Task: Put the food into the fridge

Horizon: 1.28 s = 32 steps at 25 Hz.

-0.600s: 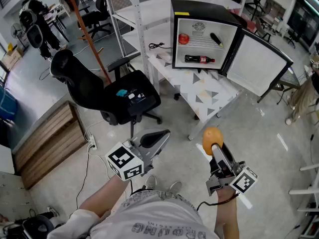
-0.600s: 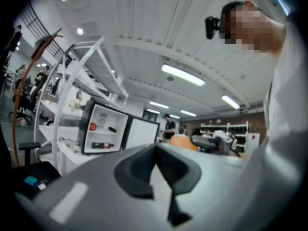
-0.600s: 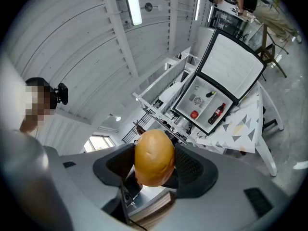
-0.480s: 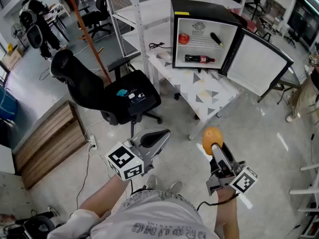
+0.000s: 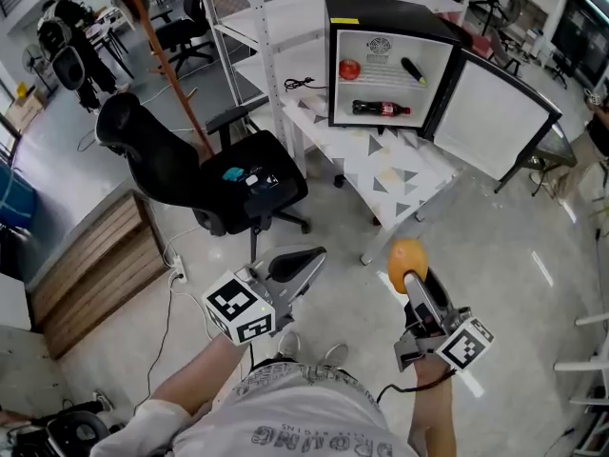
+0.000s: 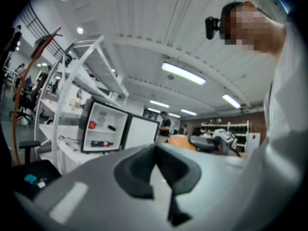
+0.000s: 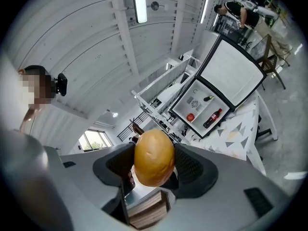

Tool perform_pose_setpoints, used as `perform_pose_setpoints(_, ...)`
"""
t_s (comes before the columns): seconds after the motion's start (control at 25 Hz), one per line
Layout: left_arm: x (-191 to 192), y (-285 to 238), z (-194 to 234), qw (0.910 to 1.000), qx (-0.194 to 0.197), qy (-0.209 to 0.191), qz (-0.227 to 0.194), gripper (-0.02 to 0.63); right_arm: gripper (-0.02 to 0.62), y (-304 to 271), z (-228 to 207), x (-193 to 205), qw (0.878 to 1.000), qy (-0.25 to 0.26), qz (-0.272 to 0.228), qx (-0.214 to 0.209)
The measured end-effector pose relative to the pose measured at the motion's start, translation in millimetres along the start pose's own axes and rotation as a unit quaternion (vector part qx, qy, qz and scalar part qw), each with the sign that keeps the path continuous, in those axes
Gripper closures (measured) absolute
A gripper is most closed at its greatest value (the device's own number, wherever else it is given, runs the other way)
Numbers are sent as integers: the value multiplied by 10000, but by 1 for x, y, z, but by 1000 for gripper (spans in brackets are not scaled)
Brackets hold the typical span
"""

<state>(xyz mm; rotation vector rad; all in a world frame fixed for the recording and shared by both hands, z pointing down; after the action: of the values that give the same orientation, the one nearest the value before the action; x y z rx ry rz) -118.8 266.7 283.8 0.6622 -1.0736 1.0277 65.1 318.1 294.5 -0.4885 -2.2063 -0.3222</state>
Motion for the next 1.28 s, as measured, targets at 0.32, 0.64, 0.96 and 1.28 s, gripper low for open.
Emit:
perform_pose_setpoints(0.32, 6, -12, -21, 10000, -51, -26, -42, 598, 333, 19, -8, -4, 9996, 232, 137, 21)
perform_pose_setpoints(0.64, 13, -18, -45, 9996, -202, -82, -175, 598, 333, 44, -15, -15, 9991, 358, 221, -99)
perform_pose_setpoints(0.96, 17, -23, -56, 9993, -294, -148, -198, 598, 333, 56, -25, -17, 9990, 341, 237, -157)
perform_pose_setpoints(1.28, 19, -30, -50, 9992, -361, -103, -166, 598, 333, 51, -36, -17, 9990, 272, 308, -170)
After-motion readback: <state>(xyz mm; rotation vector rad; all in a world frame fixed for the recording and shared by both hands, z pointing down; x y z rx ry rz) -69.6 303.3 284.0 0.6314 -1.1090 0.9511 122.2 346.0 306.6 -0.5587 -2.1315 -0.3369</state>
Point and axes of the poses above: the fingertips, and each gripper's own axes: y backward along the fingers, z to its left, x out of its underside, the point moved 2 cm from there along y, backward along the fingers, and after that the axes turned 8 degrees about y, right-handed, at the moved point
